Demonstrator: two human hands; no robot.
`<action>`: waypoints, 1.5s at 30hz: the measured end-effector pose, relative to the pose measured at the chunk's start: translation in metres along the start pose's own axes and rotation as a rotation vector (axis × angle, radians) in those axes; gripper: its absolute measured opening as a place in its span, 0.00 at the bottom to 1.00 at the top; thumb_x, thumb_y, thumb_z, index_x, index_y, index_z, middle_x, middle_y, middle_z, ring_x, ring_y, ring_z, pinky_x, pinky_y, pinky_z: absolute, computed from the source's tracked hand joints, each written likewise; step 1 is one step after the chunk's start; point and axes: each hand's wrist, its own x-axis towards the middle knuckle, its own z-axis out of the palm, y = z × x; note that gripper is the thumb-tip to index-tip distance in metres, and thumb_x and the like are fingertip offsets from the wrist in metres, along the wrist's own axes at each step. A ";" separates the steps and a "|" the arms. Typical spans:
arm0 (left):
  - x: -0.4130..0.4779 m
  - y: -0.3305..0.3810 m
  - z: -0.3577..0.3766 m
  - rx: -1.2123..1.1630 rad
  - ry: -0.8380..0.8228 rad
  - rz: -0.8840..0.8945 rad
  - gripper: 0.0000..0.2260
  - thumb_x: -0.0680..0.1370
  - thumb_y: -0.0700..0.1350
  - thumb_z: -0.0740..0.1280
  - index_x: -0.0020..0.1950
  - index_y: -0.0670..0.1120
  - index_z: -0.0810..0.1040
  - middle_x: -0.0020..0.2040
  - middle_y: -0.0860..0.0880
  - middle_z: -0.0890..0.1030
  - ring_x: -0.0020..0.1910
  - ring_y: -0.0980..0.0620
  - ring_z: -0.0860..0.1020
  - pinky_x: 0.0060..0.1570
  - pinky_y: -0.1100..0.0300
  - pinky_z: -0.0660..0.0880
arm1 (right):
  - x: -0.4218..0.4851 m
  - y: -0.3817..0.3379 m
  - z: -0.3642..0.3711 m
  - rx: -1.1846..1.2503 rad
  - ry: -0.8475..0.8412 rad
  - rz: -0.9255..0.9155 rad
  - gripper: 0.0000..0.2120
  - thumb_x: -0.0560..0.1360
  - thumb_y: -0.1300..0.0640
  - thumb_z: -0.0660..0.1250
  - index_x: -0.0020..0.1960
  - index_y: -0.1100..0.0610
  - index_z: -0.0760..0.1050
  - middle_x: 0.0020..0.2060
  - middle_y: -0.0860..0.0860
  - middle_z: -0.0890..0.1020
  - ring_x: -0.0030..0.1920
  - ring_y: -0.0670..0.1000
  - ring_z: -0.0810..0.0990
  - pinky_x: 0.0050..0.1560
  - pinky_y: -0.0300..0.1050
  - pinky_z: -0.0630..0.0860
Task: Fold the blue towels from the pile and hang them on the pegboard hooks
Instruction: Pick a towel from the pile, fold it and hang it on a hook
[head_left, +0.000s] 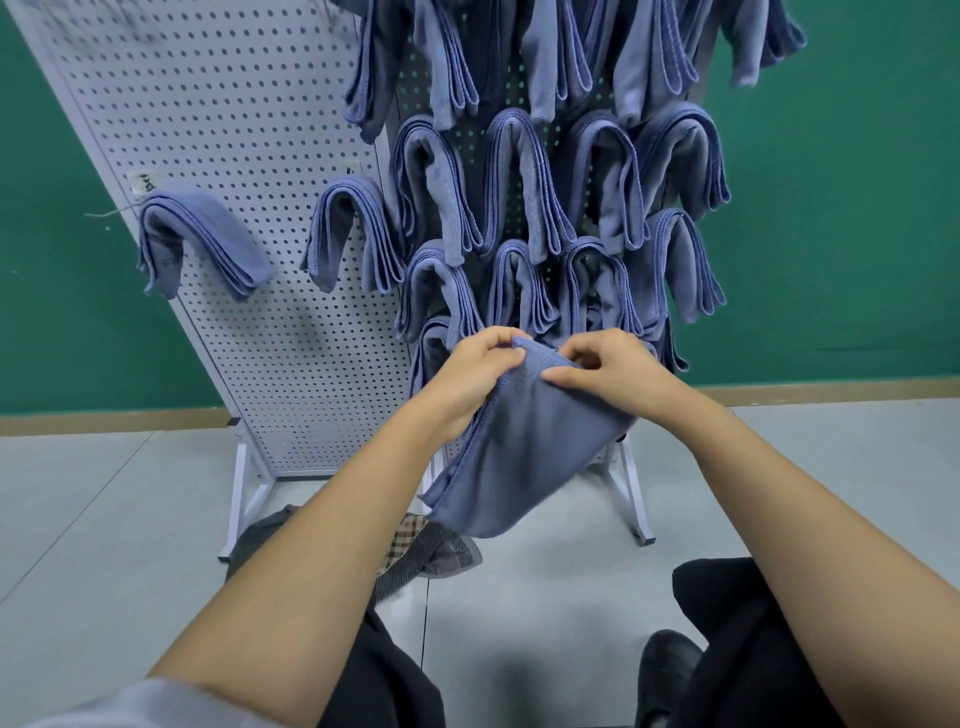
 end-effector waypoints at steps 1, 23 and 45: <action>0.001 -0.001 0.001 0.003 0.034 -0.013 0.08 0.80 0.37 0.61 0.52 0.46 0.78 0.46 0.50 0.79 0.44 0.56 0.76 0.42 0.66 0.71 | 0.001 0.000 0.001 -0.048 0.011 -0.007 0.08 0.73 0.49 0.72 0.40 0.53 0.79 0.36 0.49 0.82 0.37 0.47 0.76 0.46 0.49 0.74; -0.035 -0.022 -0.036 -0.445 0.187 -0.614 0.23 0.67 0.62 0.73 0.51 0.46 0.77 0.48 0.45 0.79 0.53 0.43 0.75 0.58 0.46 0.67 | 0.035 -0.109 -0.106 0.342 0.344 -0.089 0.11 0.76 0.53 0.68 0.38 0.57 0.76 0.32 0.48 0.74 0.32 0.41 0.69 0.34 0.32 0.67; -0.036 -0.021 -0.138 -0.427 0.233 -0.461 0.08 0.78 0.47 0.67 0.48 0.43 0.79 0.36 0.48 0.84 0.32 0.53 0.82 0.32 0.61 0.79 | 0.000 0.040 -0.021 1.013 -0.044 0.610 0.08 0.78 0.64 0.62 0.56 0.65 0.76 0.46 0.57 0.84 0.44 0.51 0.84 0.41 0.42 0.82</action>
